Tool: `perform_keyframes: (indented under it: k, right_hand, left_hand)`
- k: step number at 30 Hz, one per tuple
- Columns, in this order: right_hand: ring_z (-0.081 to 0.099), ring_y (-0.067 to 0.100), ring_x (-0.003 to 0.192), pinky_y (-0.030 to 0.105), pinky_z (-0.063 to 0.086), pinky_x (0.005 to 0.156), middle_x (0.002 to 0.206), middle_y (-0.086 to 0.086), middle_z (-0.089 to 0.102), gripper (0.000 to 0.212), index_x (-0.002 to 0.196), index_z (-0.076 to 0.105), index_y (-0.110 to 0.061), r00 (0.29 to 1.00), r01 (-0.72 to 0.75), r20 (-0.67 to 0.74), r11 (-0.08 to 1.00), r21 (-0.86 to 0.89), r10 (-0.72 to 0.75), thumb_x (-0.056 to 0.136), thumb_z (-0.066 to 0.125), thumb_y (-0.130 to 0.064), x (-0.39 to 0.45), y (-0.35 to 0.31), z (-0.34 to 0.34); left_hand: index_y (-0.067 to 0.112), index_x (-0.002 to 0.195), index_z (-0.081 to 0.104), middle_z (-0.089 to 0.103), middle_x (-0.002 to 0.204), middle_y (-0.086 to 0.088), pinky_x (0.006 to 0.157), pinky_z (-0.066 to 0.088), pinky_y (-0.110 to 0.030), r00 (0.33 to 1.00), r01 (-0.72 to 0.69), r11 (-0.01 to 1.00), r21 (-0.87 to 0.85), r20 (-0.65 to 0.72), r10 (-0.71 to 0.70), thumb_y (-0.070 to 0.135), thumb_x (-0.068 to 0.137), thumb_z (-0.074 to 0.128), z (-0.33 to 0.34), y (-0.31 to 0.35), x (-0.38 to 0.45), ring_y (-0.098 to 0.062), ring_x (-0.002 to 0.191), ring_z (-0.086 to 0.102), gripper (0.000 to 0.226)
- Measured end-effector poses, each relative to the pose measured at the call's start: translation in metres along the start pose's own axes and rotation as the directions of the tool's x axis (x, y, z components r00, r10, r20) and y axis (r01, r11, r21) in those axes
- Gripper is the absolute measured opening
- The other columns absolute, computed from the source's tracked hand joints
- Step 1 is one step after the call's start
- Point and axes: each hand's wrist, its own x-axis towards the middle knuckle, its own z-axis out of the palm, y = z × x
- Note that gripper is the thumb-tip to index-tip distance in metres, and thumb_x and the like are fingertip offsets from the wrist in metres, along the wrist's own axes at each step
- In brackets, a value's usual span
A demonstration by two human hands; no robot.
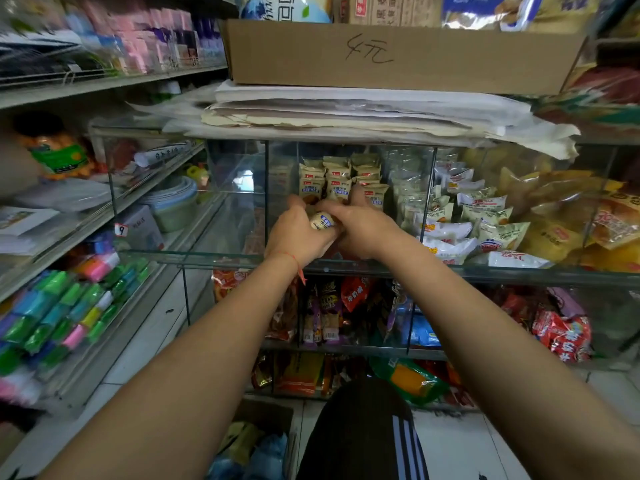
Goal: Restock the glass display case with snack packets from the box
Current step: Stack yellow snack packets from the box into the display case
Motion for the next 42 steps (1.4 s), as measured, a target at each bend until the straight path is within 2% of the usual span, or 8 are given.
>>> perform_keyframes:
  k: [5, 10, 13, 16, 19, 25, 32, 42]
  right_hand:
    - [0.048, 0.033, 0.117, 0.044, 0.047, 0.095, 0.132, 0.013, 0.04, 0.061, 0.125, 0.057, -0.018, 1.0, 0.005, -0.013, 1.0, -0.013, -0.005, 0.071, 0.076, -0.038, 0.003, 0.002, 0.006]
    - [0.059, 0.024, 0.098, 0.031, 0.046, 0.075, 0.113, 0.009, 0.06, 0.054, 0.118, 0.053, -0.007, 0.948, -0.316, 0.056, 0.946, 0.073, 0.312, 0.077, 0.075, -0.032, 0.012, 0.01, 0.004]
    - [0.058, 0.029, 0.117, 0.035, 0.05, 0.086, 0.129, 0.014, 0.057, 0.085, 0.142, 0.03, 0.0, 0.818, -0.564, 0.052, 0.782, 0.263, 0.573, 0.079, 0.075, -0.034, 0.028, 0.019, 0.004]
    - [0.059, 0.03, 0.117, 0.037, 0.051, 0.086, 0.13, 0.018, 0.058, 0.09, 0.148, 0.001, 0.004, 0.738, -0.64, -0.04, 0.718, 0.275, 0.673, 0.091, 0.064, -0.024, 0.039, 0.026, 0.011]
    - [0.059, 0.034, 0.115, 0.039, 0.051, 0.082, 0.13, 0.021, 0.057, 0.08, 0.151, -0.01, -0.003, 0.759, -0.636, -0.077, 0.761, 0.127, 0.647, 0.096, 0.048, -0.013, 0.041, 0.032, 0.02]
    - [0.056, 0.036, 0.117, 0.041, 0.048, 0.085, 0.13, 0.022, 0.055, 0.061, 0.151, 0.008, -0.009, 0.776, -0.62, -0.105, 0.783, 0.049, 0.622, 0.097, 0.036, -0.004, 0.046, 0.035, 0.029]
    - [0.062, 0.034, 0.109, 0.038, 0.043, 0.065, 0.123, 0.02, 0.061, 0.048, 0.144, 0.021, -0.005, 0.774, -0.617, -0.16, 0.787, 0.031, 0.613, 0.098, 0.037, -0.006, 0.054, 0.035, 0.027]
    - [0.065, 0.031, 0.102, 0.036, 0.044, 0.062, 0.118, 0.016, 0.064, 0.056, 0.146, 0.019, -0.008, 0.788, -0.604, -0.157, 0.797, -0.007, 0.596, 0.097, 0.045, -0.011, 0.06, 0.037, 0.034]
  left_hand:
    - [0.017, 0.107, 0.039, 0.055, 0.095, 0.001, 0.068, 0.04, -0.027, 0.997, -0.036, 0.999, -0.038, -0.066, 0.033, 0.044, 0.077, 0.074, -0.002, 0.003, -0.003, -0.02, 0.086, 0.056, 0.054]
    - [0.013, 0.125, 0.038, 0.062, 0.113, -0.009, 0.071, 0.045, -0.032, 0.998, -0.031, 0.994, 0.104, -0.052, 0.037, 0.048, 0.09, 0.055, 0.003, 0.001, -0.002, -0.029, 0.101, 0.061, 0.052]
    - [0.015, 0.132, 0.035, 0.063, 0.113, -0.01, 0.075, 0.051, -0.036, 0.999, -0.03, 0.982, 0.187, -0.007, 0.032, 0.045, 0.089, 0.052, 0.005, 0.0, -0.001, -0.031, 0.1, 0.062, 0.055]
    - [0.017, 0.135, 0.033, 0.063, 0.11, -0.009, 0.073, 0.051, -0.036, 1.0, -0.024, 0.979, 0.202, 0.018, 0.021, 0.043, 0.088, 0.05, 0.004, 0.001, -0.001, -0.03, 0.097, 0.061, 0.057]
    - [0.016, 0.137, 0.033, 0.062, 0.114, -0.011, 0.075, 0.051, -0.036, 1.0, -0.02, 0.976, 0.217, 0.028, 0.014, 0.042, 0.088, 0.051, 0.003, 0.001, -0.001, -0.032, 0.1, 0.061, 0.058]
    - [0.012, 0.136, 0.037, 0.063, 0.114, -0.013, 0.077, 0.052, -0.038, 0.999, -0.034, 0.965, 0.259, 0.036, 0.026, 0.041, 0.089, 0.05, 0.004, -0.001, -0.001, -0.033, 0.1, 0.061, 0.057]
    - [0.014, 0.121, 0.05, 0.062, 0.109, -0.01, 0.069, 0.045, -0.033, 0.999, -0.046, 0.957, 0.285, 0.038, 0.036, 0.037, 0.091, 0.048, 0.003, -0.002, -0.002, -0.031, 0.097, 0.06, 0.038]
    - [0.012, 0.092, 0.066, 0.059, 0.089, -0.007, 0.062, 0.042, -0.031, 0.996, -0.082, 0.93, 0.359, 0.05, 0.069, 0.037, 0.089, 0.045, 0.008, -0.009, 0.004, -0.024, 0.077, 0.052, 0.033]
